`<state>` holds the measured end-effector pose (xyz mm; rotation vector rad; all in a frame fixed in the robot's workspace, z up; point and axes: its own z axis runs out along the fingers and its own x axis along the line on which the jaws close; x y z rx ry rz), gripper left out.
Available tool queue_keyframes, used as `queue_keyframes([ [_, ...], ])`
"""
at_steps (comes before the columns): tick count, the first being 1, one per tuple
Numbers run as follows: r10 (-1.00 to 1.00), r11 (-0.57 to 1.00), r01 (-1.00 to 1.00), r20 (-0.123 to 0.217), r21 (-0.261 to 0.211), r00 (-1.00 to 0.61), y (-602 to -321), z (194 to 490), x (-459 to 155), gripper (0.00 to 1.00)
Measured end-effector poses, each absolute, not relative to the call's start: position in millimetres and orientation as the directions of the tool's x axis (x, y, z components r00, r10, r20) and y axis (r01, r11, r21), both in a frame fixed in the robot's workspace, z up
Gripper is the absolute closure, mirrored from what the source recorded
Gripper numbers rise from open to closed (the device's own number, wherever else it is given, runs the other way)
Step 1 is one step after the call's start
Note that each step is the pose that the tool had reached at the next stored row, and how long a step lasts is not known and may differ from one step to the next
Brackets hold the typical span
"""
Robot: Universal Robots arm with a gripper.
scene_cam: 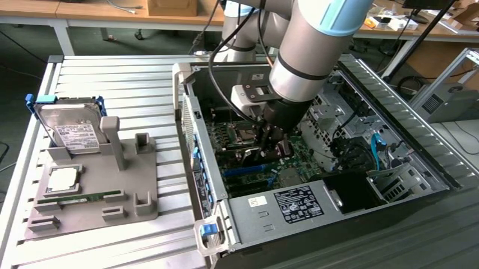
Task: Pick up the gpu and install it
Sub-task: 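Insert the gpu into the slot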
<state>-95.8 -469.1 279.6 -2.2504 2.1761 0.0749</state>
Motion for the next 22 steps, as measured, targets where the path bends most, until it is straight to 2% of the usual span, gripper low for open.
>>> queue_keyframes([
  [22,-0.998,-0.045,-0.999,-0.041,0.023,0.044,-469.0,277.2,-97.8,0.73],
])
